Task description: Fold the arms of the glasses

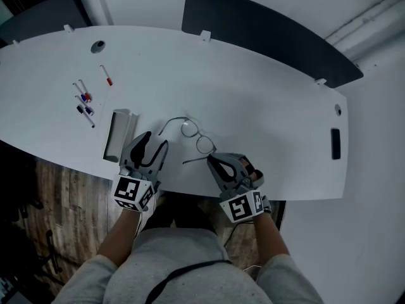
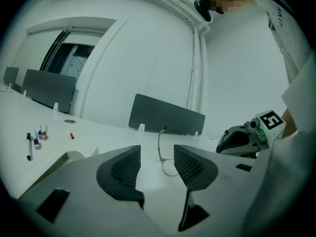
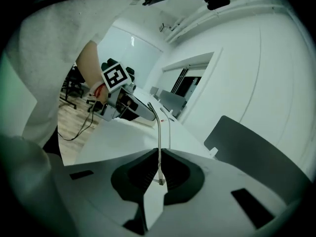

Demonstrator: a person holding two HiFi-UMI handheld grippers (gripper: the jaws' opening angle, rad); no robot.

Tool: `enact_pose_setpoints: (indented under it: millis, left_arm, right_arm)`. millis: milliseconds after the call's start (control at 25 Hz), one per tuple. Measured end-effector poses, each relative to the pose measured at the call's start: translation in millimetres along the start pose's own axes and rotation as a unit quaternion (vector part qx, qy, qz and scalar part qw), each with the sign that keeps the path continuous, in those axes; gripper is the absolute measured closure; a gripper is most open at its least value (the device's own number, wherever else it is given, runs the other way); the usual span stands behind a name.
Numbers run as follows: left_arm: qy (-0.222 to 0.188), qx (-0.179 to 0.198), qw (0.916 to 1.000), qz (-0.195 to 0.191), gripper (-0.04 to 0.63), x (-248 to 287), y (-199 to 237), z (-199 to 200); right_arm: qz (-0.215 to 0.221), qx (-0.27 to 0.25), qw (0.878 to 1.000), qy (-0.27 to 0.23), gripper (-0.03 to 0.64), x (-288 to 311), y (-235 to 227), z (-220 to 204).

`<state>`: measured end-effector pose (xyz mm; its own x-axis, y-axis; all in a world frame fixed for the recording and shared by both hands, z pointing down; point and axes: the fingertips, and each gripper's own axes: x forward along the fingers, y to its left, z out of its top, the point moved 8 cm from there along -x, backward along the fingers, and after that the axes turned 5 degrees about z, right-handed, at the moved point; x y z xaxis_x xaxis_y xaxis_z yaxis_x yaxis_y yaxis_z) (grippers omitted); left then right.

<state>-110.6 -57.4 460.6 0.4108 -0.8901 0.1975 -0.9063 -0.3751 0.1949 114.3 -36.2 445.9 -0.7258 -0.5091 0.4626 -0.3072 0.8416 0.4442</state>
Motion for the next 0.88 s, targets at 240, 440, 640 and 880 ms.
enact_pose_setpoints:
  millis: [240,440,640,880]
  left_arm:
    - [0.004,0.022,0.9991,-0.035,0.357,10.2,-10.8,1.1]
    - [-0.006,0.061,0.9961,-0.063,0.353,27.1,-19.8,6.2]
    - [-0.025,0.107,0.9899,-0.089,0.389,34.1,-31.0,11.0]
    - [-0.052,0.104,0.9889,-0.092,0.550,32.8,-39.6,21.6]
  right_arm:
    - [0.044,0.059,0.997,-0.015,0.584,-15.5,15.4,-4.4]
    - [0.059,0.063,0.996,-0.007,0.584,-19.6,20.1,-9.1]
    - [0.092,0.067,0.994,0.004,0.584,-18.0,24.0,-10.7]
    - [0.093,0.072,0.993,0.018,0.584,-16.2,19.9,-15.7]
